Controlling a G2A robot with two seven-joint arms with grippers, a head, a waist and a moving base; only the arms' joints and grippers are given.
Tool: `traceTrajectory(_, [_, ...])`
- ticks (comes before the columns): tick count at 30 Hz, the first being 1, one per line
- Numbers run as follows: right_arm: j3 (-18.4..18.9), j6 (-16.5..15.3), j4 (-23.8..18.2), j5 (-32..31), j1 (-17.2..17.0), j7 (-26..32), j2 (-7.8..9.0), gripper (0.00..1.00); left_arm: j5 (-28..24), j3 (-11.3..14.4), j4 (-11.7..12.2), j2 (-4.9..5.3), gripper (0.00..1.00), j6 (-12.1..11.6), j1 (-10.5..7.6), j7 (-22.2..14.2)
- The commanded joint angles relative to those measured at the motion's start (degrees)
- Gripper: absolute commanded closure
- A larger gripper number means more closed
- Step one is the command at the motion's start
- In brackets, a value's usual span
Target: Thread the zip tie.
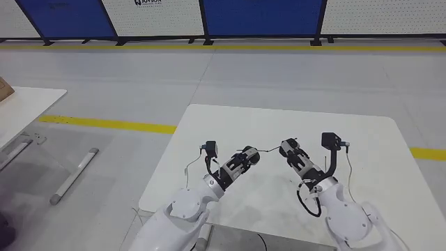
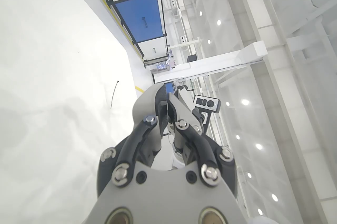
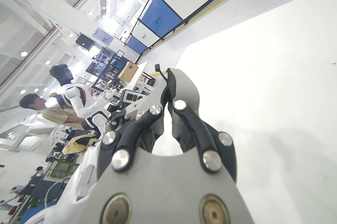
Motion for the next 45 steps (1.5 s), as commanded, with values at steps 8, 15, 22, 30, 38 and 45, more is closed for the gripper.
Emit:
traceTrajectory(8, [0.21, -0.1, 0.06, -0.45, -0.04, 0.59, -0.31, 1.0, 0.0, 0.0, 0.0, 0.0, 1.0, 0.0, 0.0, 0.0])
traceTrajectory(15, [-0.85, 0.19, 1.22, -1.92, 0.59, 0.15, -0.78, 1.0, 0.0, 0.0, 0.0, 0.0, 1.0, 0.0, 0.0, 0.0])
traceTrajectory(22, [-1.49, 0.1, 1.9, -1.27, 0.89, -0.16, -1.29, 1.0, 0.0, 0.0, 0.0, 0.0, 1.0, 0.0, 0.0, 0.0])
traceTrajectory(30, [-0.6, 0.67, 2.26, 3.56, 0.62, 0.14, -1.8, 1.0, 0.0, 0.0, 0.0, 0.0, 1.0, 0.0, 0.0, 0.0])
traceTrajectory(38, [-1.25, 0.98, 3.1, 5.03, -0.04, -2.04, -2.42, 1.0, 0.0, 0.0, 0.0, 0.0, 1.0, 0.0, 0.0, 0.0])
traceTrajectory(45, [-1.41, 0.97, 4.11, 5.22, 0.48, -1.85, -2.81, 1.0, 0.0, 0.0, 0.0, 0.0, 1.0, 0.0, 0.0, 0.0])
